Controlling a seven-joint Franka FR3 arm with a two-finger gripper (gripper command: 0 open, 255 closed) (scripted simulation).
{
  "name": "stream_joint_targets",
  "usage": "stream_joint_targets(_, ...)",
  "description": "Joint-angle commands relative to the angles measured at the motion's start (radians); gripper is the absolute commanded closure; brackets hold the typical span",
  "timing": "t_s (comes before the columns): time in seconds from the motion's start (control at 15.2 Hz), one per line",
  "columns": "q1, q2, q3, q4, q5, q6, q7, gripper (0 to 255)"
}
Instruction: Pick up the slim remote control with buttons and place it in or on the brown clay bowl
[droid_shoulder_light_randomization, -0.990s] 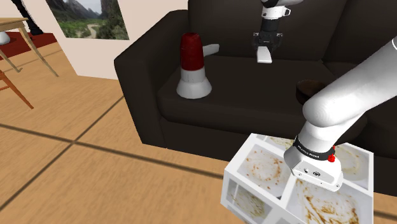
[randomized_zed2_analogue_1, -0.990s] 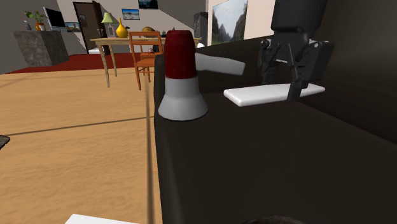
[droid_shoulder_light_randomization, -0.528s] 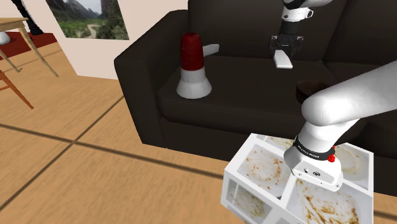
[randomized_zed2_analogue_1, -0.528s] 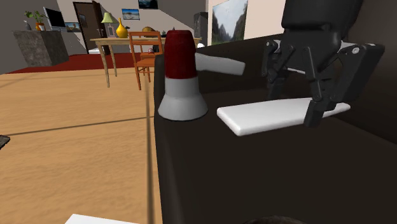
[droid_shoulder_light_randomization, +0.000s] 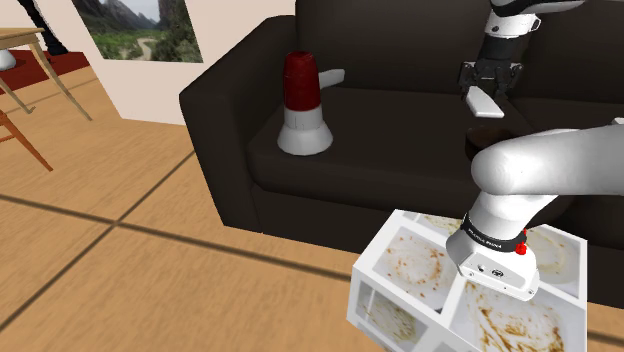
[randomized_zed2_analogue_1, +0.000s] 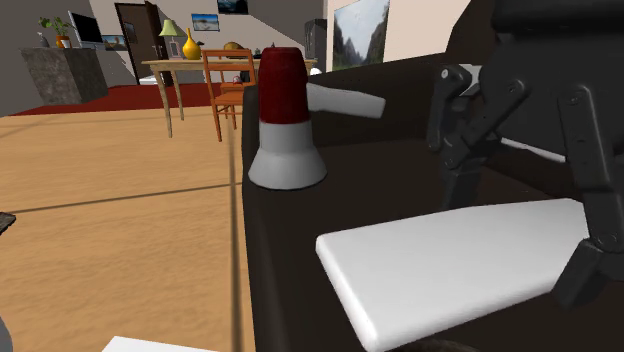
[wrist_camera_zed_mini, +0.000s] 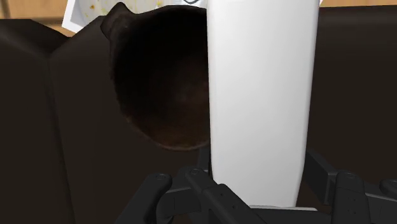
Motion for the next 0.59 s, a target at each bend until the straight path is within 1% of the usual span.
stream_joint_targets(0.0,-0.030,-0.074,-0.018,-0.031,-0.026,-0.042,-0.031,255)
stream_joint_targets(0.26,-0.098,-0.212,-0.065,-0.069,-0.087,-0.136,-0.107,255)
stream_joint_targets(0.33,-0.125,-0.261,-0.086,-0.078,-0.114,-0.173,-0.140,255)
stream_joint_targets(0.53,-0.134,-0.273,-0.100,-0.122,-0.128,-0.142,-0.139,255)
